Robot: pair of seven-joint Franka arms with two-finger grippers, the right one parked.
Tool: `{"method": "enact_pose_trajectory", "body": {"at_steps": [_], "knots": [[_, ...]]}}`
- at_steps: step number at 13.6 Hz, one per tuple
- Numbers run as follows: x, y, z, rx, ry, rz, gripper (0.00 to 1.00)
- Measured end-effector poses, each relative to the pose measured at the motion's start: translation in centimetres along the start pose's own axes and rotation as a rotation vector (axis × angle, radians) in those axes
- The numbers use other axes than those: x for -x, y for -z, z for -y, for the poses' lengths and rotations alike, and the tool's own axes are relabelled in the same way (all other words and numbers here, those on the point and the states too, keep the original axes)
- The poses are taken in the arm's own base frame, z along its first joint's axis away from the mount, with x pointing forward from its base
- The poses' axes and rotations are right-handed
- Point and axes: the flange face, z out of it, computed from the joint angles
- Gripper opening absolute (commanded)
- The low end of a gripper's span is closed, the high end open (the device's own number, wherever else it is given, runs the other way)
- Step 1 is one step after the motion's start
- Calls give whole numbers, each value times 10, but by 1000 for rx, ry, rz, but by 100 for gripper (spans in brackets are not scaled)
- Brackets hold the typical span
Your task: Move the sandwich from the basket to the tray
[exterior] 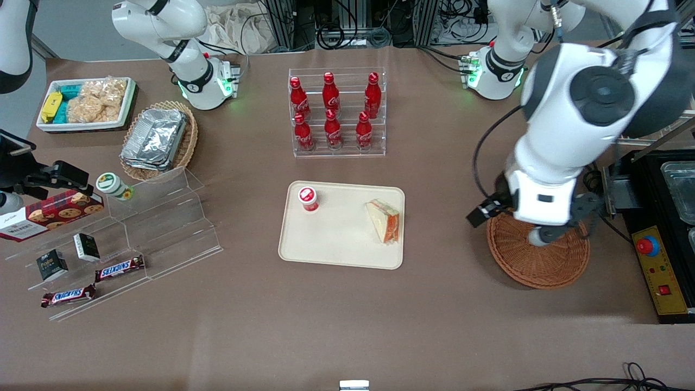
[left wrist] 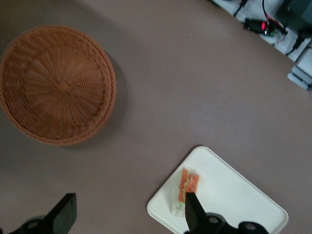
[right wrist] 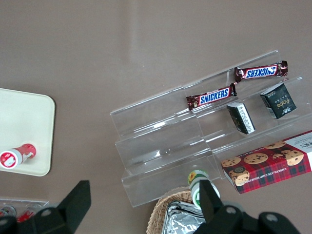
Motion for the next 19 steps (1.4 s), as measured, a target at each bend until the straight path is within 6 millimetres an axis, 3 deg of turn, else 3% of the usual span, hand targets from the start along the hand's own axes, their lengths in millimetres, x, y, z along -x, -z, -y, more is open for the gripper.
{"method": "enact_pose_trajectory", "body": {"at_steps": [4,7,9,12,14,19], "knots": [[-46,11,57,-21,-99,20,100],[-85,19,118,-12,-195,39,100],[-99,25,158,-3,-251,47,100],[-99,37,211,12,-350,60,100],[-88,47,236,25,-397,60,100],[-49,51,260,40,-422,39,100]]}}
